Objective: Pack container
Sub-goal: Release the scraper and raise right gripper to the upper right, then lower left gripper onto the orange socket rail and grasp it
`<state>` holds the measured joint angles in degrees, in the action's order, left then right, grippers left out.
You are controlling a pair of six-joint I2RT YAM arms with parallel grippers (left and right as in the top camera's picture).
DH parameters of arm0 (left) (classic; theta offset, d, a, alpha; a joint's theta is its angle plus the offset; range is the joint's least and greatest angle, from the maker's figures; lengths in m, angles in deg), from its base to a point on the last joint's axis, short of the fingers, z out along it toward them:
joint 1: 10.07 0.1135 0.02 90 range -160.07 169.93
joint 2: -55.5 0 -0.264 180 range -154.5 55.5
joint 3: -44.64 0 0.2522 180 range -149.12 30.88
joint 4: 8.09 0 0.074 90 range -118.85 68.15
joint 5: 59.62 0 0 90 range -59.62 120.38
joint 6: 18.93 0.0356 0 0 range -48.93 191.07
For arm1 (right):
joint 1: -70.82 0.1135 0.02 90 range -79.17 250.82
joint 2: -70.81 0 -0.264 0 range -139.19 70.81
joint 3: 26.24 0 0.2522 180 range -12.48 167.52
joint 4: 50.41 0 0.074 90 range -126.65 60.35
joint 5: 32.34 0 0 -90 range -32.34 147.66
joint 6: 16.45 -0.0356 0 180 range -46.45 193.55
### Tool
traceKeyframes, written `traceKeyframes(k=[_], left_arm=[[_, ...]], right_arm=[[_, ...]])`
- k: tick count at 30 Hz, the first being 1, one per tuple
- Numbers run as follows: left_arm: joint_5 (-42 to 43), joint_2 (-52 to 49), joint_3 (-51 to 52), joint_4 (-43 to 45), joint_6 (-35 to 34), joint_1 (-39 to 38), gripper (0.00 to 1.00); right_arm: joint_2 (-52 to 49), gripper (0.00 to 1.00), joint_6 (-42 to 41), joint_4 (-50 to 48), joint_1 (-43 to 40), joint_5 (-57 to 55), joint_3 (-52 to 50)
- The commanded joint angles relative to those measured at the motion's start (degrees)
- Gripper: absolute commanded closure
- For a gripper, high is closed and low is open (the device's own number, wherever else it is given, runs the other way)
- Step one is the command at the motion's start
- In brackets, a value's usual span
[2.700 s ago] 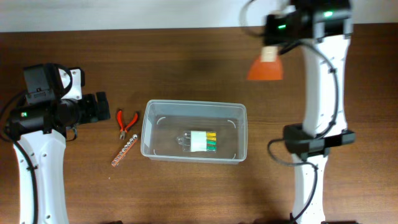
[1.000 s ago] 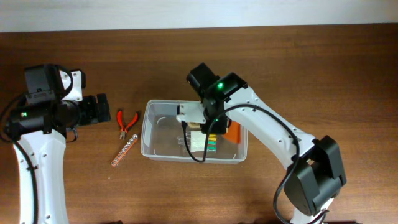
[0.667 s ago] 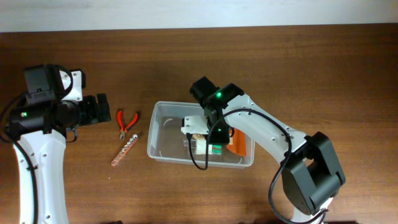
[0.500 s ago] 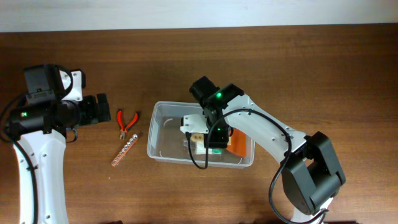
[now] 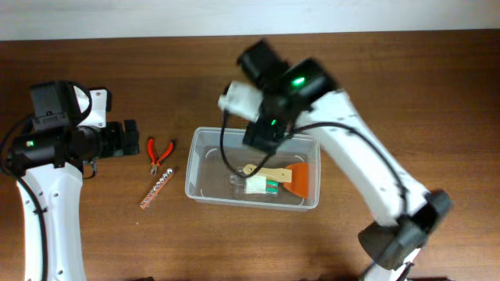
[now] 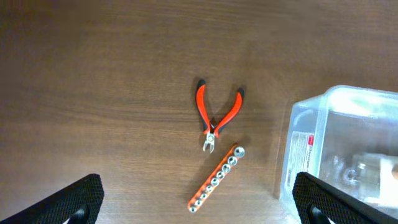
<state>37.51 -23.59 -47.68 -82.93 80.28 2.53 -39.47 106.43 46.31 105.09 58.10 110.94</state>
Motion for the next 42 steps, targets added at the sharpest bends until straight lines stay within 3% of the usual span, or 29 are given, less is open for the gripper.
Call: traceKeyframes(k=[1,5,10,18,25,31,42], left_arm=[[2.3,-0.4,-0.7,-0.1,10.3,-2.4,0.01],[0.0,-0.4,-0.7,-1.2,10.3,-7.8,0.01],[-2.9,-0.3,-0.7,-6.7,7.1,-13.4,0.01],[-2.4,2.3,3.3,-14.6,6.7,-17.7,0.01],[-7.4,2.4,12.5,-8.7,7.0,-17.7,0.01],[-10.0,-0.4,15.5,-5.2,13.2,-17.7,0.01],[-13.0,-13.9,16.7,5.6,13.6,-16.4,0.01]], right_arm=[[4.2,0.01,-14.3,4.6,-4.6,-5.9,10.0],[7.4,0.01,-22.5,12.2,-13.6,-6.0,16.7],[12.5,0.01,-31.1,14.4,-26.9,-3.5,15.6],[14.4,0.01,-30.8,14.4,-39.1,3.0,12.6],[14.2,0.01,-29.9,14.1,-40.0,3.4,5.2],[14.2,0.02,-30.0,12.6,-40.0,3.4,0.4],[14.2,0.01,-30.0,12.2,-40.0,3.5,0.1]])
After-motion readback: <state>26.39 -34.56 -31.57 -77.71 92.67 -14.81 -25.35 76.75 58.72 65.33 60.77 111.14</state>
